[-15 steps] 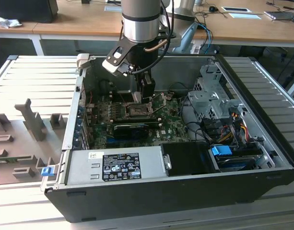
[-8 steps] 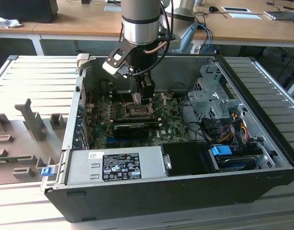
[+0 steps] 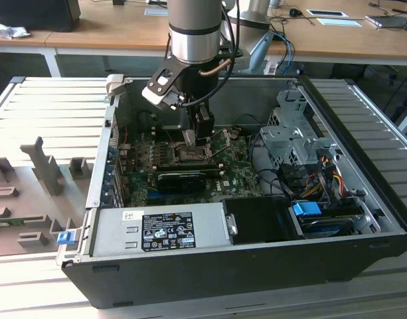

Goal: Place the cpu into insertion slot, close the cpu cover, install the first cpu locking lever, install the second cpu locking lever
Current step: 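Place the cpu into insertion slot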

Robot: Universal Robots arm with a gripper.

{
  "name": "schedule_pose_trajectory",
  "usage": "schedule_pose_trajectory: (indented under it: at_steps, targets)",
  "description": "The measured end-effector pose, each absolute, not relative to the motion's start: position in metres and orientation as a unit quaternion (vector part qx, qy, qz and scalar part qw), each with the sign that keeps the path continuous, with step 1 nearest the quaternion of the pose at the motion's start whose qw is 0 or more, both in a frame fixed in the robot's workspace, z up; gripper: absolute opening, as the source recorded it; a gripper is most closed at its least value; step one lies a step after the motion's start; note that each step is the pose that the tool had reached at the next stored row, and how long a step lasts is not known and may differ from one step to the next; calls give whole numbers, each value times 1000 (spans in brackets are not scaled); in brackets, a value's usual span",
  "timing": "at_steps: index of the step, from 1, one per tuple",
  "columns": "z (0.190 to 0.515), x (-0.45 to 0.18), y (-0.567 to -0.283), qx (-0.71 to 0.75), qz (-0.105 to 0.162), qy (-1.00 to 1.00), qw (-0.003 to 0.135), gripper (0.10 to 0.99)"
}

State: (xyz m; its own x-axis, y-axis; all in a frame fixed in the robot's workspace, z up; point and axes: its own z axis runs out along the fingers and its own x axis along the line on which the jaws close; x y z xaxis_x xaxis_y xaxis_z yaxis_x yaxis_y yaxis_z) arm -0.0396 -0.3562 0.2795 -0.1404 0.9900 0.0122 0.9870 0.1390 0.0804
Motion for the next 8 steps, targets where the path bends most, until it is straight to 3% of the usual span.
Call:
schedule_pose_trajectory:
  at_steps: [8]
  targets:
    - [272, -40, -356, 655, 34, 754, 22, 529]
